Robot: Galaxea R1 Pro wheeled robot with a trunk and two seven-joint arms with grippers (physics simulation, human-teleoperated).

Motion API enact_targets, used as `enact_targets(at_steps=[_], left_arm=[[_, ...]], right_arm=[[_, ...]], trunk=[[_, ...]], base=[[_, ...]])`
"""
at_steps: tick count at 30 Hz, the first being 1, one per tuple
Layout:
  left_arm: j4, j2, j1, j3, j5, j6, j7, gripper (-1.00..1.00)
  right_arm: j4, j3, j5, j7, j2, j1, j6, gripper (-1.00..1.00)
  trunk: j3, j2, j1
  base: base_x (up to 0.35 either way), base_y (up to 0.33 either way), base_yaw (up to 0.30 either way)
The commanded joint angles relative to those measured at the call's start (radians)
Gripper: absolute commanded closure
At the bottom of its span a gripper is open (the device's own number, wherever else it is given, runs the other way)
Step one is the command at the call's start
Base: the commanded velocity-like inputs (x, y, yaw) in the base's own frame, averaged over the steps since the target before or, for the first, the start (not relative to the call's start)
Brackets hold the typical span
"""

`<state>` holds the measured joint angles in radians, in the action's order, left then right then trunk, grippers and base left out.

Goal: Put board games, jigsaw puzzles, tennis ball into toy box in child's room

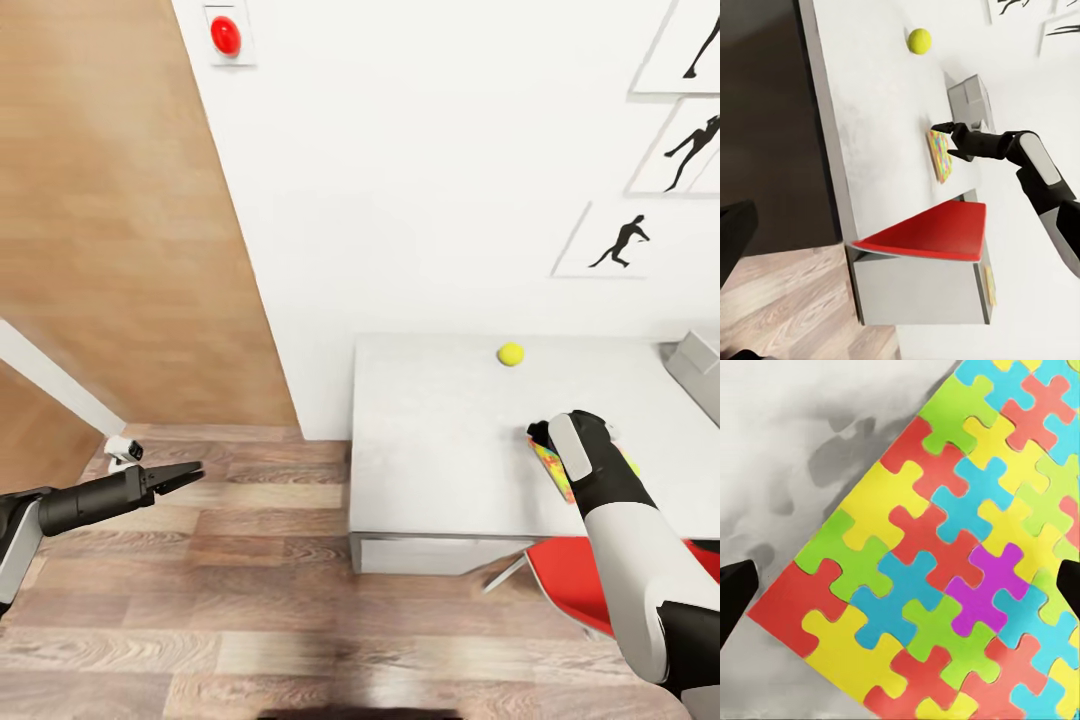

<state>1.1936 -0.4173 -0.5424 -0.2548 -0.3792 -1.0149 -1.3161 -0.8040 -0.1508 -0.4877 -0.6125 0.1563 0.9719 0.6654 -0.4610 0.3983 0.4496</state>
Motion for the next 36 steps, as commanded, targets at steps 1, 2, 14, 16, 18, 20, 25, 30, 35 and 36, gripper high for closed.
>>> enact_targets(at_steps=[1,2,14,16,18,20,25,30,35,36], left_arm=[[0.000,0.000,-0.001,0.000,-0.003,-0.008,-0.001,-1.00],[0.000,0.000,-0.001,0.000,-0.003,-0.008,-0.001,-1.00],[0.000,0.000,-0.001,0.000,-0.003,-0.008,-0.001,-1.00],[0.000,0.000,-0.001,0.000,-0.003,-0.008,-0.001,-1.00],[0.000,0.000,-0.001,0.000,-0.003,-0.008,-0.001,-1.00],[0.000,0.000,-0.001,0.000,-0.003,-0.008,-0.001,-1.00],[0.000,0.000,-0.001,0.000,-0.003,-0.008,-0.001,-1.00],[0.000,0.000,-0.001,0.000,-0.003,-0.007,0.000,-1.00],[0.000,0.001,-0.001,0.000,-0.003,-0.007,0.000,-1.00],[0.000,0.001,-0.001,0.000,-0.003,-0.007,0.000,-1.00]], right_arm=[[-0.001,0.000,-0.010,-0.009,0.000,0.001,0.002,-1.00],[-0.001,-0.001,-0.009,-0.010,0.000,0.001,0.001,-1.00],[-0.016,-0.005,-0.006,-0.018,0.000,0.002,-0.001,-1.00],[-0.016,-0.005,-0.006,-0.018,0.000,0.002,-0.001,-1.00],[-0.017,-0.005,-0.006,-0.018,0.000,0.002,-0.001,-1.00],[-0.017,-0.006,-0.006,-0.018,0.001,0.002,-0.001,-1.00],[-0.017,-0.007,-0.006,-0.018,0.002,0.002,-0.001,-1.00],[-0.017,-0.009,-0.007,-0.016,0.003,0.002,-0.001,-1.00],[-0.017,-0.010,-0.010,-0.015,0.004,0.002,-0.001,-1.00],[-0.017,-0.011,-0.010,-0.015,0.004,0.002,-0.001,-1.00]], trunk=[[-0.002,0.002,0.000],[-0.002,0.002,0.000],[0.005,0.002,0.000],[0.008,0.002,0.000],[0.011,0.002,0.000],[0.014,0.002,0.000],[0.022,0.002,0.000],[0.029,0.002,0.000],[0.037,0.002,0.000],[0.038,0.002,0.000]], base=[[-0.056,0.110,0.000],[-0.029,0.056,0.000],[-0.004,0.008,-0.035],[0.000,0.000,-0.094],[0.000,0.000,-0.097],[0.000,0.000,-0.099],[0.011,0.000,-0.100],[0.154,0.000,-0.101],[0.206,0.000,-0.101],[0.092,0.000,-0.101]])
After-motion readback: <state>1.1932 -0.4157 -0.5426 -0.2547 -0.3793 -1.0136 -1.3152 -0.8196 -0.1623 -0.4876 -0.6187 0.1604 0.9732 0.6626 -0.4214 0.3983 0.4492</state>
